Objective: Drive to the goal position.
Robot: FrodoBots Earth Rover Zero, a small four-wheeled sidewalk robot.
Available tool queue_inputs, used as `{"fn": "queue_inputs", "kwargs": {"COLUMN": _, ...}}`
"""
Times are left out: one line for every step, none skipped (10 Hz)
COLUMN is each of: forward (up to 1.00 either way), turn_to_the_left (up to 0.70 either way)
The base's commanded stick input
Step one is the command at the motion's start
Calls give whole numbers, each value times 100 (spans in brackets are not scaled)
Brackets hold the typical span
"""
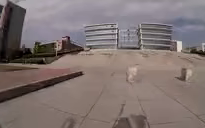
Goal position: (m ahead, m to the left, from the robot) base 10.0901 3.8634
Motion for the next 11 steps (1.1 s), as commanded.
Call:
{"fn": "queue_inputs", "kwargs": {"forward": 100, "turn_to_the_left": 0}}
{"fn": "queue_inputs", "kwargs": {"forward": 100, "turn_to_the_left": 0}}
{"fn": "queue_inputs", "kwargs": {"forward": 100, "turn_to_the_left": 0}}
{"fn": "queue_inputs", "kwargs": {"forward": 100, "turn_to_the_left": 0}}
{"fn": "queue_inputs", "kwargs": {"forward": 100, "turn_to_the_left": 0}}
{"fn": "queue_inputs", "kwargs": {"forward": 100, "turn_to_the_left": 0}}
{"fn": "queue_inputs", "kwargs": {"forward": 100, "turn_to_the_left": 0}}
{"fn": "queue_inputs", "kwargs": {"forward": 100, "turn_to_the_left": 0}}
{"fn": "queue_inputs", "kwargs": {"forward": 100, "turn_to_the_left": 0}}
{"fn": "queue_inputs", "kwargs": {"forward": 100, "turn_to_the_left": 0}}
{"fn": "queue_inputs", "kwargs": {"forward": 100, "turn_to_the_left": 0}}
